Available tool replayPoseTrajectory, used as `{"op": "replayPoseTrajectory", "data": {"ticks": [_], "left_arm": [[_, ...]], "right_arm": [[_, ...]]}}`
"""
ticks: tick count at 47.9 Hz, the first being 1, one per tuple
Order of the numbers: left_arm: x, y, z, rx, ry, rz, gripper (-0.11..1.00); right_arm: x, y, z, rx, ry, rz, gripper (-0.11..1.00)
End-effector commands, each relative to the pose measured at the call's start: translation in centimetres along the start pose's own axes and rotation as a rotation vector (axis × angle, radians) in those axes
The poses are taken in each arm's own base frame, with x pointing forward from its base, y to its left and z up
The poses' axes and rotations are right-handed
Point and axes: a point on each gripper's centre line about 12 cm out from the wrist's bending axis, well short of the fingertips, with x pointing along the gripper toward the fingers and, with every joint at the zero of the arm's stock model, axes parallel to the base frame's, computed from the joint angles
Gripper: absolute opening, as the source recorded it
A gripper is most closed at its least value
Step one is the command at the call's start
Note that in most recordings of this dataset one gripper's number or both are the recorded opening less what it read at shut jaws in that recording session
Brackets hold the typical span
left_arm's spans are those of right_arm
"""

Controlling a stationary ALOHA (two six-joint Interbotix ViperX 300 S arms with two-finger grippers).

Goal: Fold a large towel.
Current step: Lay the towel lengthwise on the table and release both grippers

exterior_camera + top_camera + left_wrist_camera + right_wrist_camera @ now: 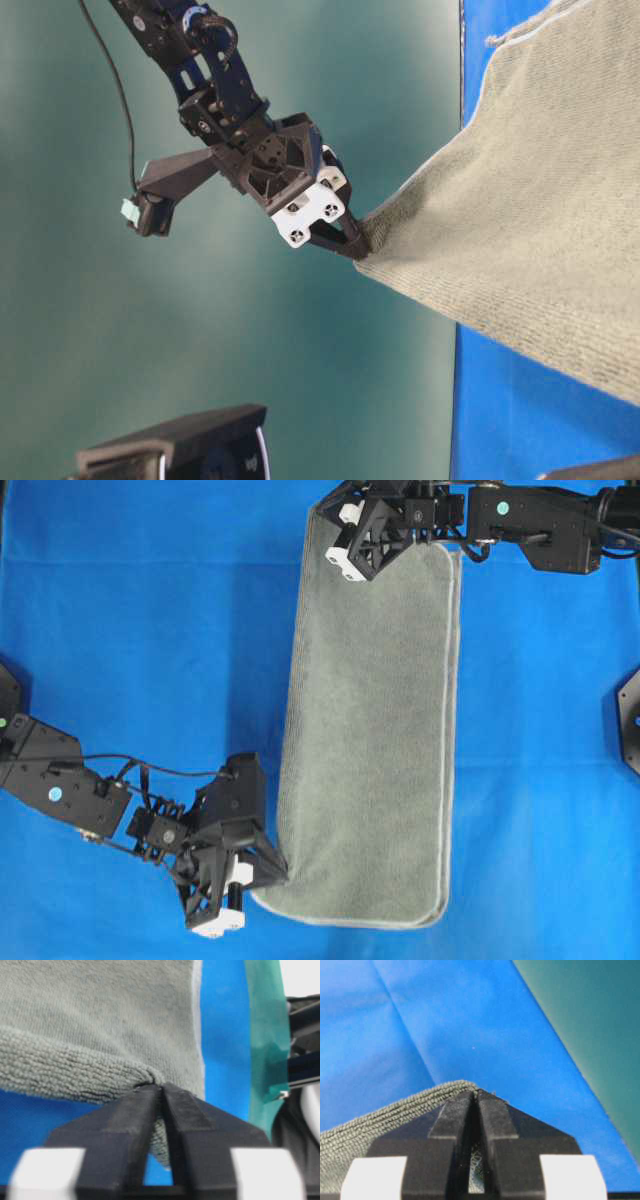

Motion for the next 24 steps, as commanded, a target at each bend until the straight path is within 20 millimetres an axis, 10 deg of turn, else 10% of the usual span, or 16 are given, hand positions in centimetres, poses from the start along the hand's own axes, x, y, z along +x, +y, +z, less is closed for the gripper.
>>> {"op": "replayPoseTrajectory", "data": {"ticks": [1, 5, 12, 16, 24], "left_arm": [[-0.8, -0.7, 1.5, 0.013, -0.046, -0.025, 0.15], [-0.8, -0.7, 1.6, 0.033, -0.05, -0.024, 0.38], [-1.1, -0.7, 2.1, 0.068, -0.06, -0.023, 0.79], [-1.8, -0.7, 2.7, 0.077, -0.065, -0.018, 0.8], [-4.8, -1.6, 4.0, 0.094, -0.045, -0.009, 0.8]], "right_arm": [[-0.6, -0.4, 1.2, -0.025, -0.028, -0.014, 0.04], [-0.7, -0.2, 0.8, -0.067, -0.016, -0.021, 0.07], [-1.0, 0.8, 0.9, -0.16, -0.029, 0.001, 0.5], [-1.1, 0.9, 0.9, -0.171, -0.03, 0.003, 0.67], [-3.0, 1.1, 1.3, -0.175, -0.042, -0.009, 0.62]]}}
